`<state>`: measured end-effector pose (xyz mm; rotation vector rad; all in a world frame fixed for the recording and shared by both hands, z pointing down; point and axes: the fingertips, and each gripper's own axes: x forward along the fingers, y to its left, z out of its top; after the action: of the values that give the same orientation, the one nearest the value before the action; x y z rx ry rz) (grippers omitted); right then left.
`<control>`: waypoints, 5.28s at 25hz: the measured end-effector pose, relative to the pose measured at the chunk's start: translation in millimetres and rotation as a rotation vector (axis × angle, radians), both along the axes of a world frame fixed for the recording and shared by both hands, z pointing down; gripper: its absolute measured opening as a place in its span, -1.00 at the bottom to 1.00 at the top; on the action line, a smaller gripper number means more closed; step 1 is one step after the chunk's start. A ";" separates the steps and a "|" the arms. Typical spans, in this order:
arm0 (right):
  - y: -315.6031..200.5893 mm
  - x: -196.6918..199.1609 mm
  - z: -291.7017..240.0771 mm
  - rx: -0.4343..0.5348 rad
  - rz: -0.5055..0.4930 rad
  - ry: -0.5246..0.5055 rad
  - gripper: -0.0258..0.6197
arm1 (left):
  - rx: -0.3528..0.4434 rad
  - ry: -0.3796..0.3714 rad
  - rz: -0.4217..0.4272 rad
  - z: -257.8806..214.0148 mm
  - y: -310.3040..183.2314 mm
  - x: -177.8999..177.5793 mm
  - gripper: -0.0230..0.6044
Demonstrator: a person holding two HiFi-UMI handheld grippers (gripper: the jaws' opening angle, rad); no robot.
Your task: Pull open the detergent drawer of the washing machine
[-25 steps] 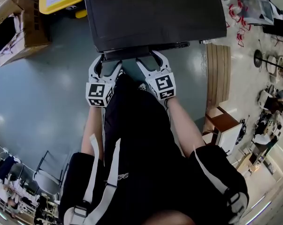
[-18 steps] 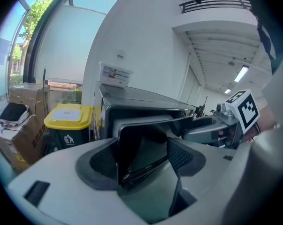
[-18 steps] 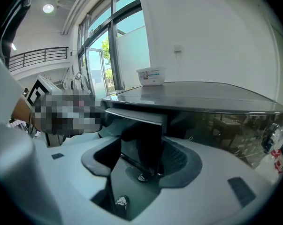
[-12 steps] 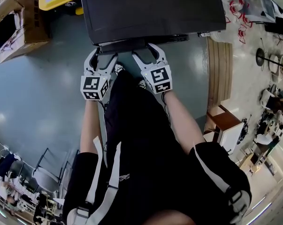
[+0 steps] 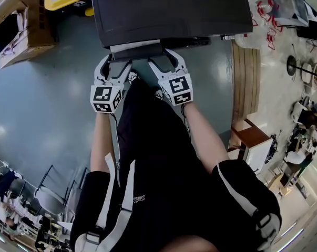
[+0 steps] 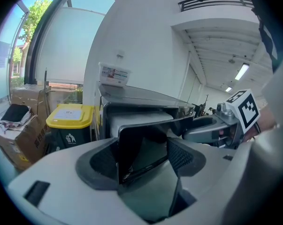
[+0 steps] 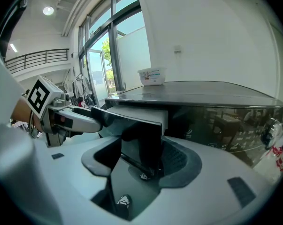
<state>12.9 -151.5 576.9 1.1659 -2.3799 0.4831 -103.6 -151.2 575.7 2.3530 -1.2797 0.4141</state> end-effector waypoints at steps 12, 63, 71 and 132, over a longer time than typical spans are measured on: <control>9.3 2.2 0.4 -0.009 -0.017 -0.010 -0.12 | -0.001 -0.011 -0.012 0.0 9.4 1.9 0.08; 67.0 14.1 4.6 -0.026 -0.039 -0.018 -0.14 | 0.005 -0.029 -0.055 1.1 68.4 13.2 0.11; 70.7 14.1 4.3 -0.024 -0.037 -0.021 -0.14 | 0.010 -0.028 -0.064 0.2 72.3 13.1 0.11; 123.9 20.6 7.0 -0.010 -0.017 -0.057 -0.13 | 0.032 -0.052 -0.084 2.1 125.0 21.3 0.14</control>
<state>33.5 -27.6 583.9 1.1406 -2.4313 0.5281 -82.3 -26.2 577.8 2.3188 -1.4135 0.4336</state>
